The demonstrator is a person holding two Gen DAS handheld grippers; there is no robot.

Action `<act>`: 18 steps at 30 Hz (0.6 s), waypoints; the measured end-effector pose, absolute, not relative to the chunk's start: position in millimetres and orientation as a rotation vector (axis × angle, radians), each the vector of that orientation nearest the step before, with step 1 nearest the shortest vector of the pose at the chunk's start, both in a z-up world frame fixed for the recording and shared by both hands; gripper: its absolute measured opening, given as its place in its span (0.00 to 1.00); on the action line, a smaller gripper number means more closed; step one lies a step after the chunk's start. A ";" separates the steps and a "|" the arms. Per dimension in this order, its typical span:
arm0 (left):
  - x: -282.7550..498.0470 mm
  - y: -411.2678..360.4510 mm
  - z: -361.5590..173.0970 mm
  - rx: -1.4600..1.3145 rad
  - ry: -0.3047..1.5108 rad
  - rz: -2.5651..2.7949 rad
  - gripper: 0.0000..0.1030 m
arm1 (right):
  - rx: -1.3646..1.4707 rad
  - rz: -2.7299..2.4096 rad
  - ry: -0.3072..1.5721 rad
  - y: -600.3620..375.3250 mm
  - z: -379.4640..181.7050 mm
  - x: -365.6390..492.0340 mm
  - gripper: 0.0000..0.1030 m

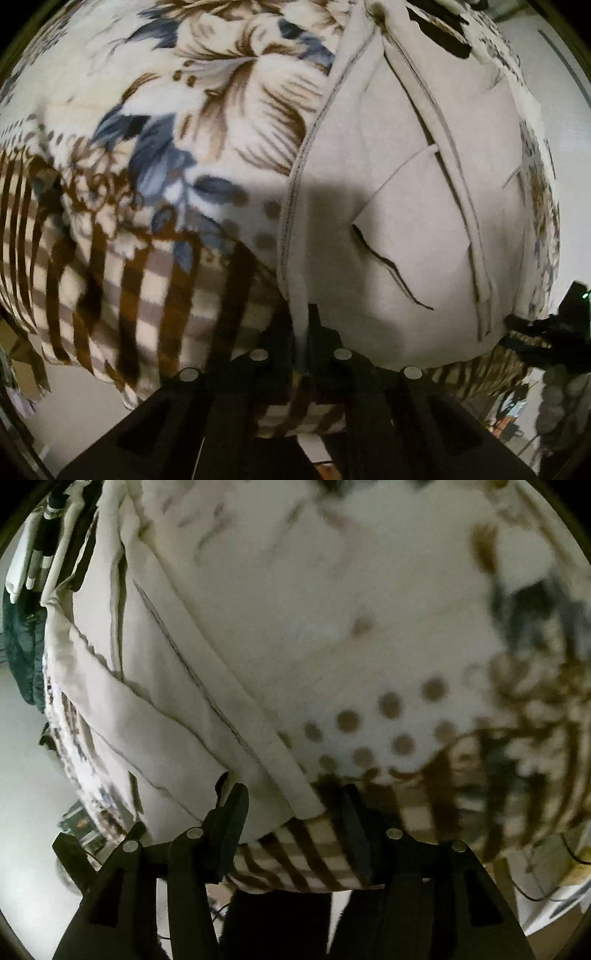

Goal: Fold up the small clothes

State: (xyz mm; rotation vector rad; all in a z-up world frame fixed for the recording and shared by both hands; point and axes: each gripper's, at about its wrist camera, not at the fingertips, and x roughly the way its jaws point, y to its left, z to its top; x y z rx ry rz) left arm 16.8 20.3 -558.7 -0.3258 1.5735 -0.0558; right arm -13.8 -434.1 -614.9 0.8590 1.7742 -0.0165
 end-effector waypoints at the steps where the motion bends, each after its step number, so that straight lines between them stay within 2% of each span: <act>1: 19.0 29.5 -555.7 -0.343 1.575 -0.052 0.03 | 0.864 -0.028 1.762 -432.2 -615.0 -13.9 0.46; 2: 16.4 32.9 -551.8 -0.371 1.577 -0.051 0.03 | 0.866 -0.024 1.754 -432.3 -612.5 -14.0 0.17; 3: 20.1 41.8 -549.6 -0.389 1.578 -0.046 0.03 | 0.869 -0.018 1.744 -428.6 -608.9 -14.2 0.04; 9: 19.3 59.1 -515.7 -0.572 1.577 -0.036 0.03 | 0.905 0.028 1.675 -432.3 -565.4 -11.6 0.04; 14: 60.8 63.0 -486.0 -0.692 1.512 -0.055 0.03 | 0.921 0.088 1.603 -426.2 -527.8 24.4 0.04; 18: 125.7 61.1 -489.6 -0.726 1.438 -0.052 0.03 | 0.913 0.122 1.535 -432.7 -512.6 78.6 0.04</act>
